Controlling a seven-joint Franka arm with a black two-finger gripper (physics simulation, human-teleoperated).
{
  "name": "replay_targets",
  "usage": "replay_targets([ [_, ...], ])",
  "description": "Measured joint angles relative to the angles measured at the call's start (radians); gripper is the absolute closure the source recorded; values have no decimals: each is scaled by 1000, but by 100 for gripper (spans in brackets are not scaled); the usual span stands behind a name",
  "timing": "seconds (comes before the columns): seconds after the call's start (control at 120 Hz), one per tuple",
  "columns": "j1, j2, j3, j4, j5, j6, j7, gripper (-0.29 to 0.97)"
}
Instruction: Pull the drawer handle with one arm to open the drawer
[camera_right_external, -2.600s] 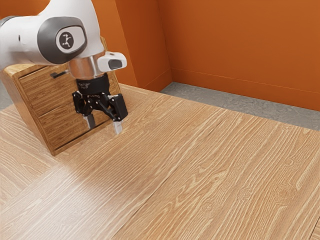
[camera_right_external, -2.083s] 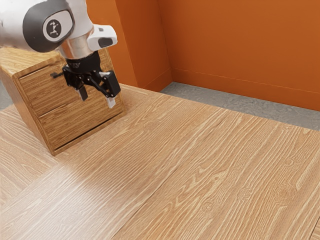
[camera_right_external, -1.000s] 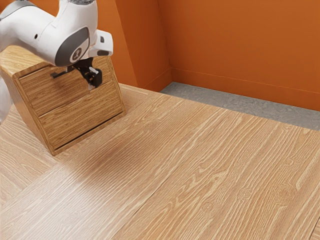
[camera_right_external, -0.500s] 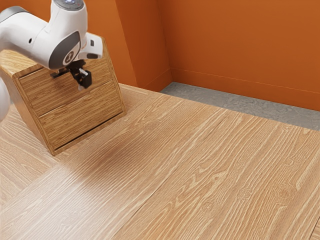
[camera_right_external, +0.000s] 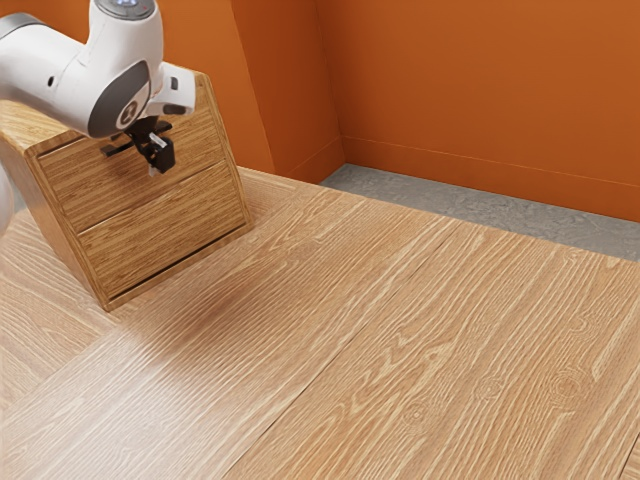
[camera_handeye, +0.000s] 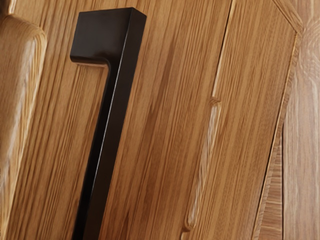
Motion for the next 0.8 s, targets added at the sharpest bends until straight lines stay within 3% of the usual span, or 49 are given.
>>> replay_targets([
  [0.8,19,40,-22,26,-4,23,21,0],
])
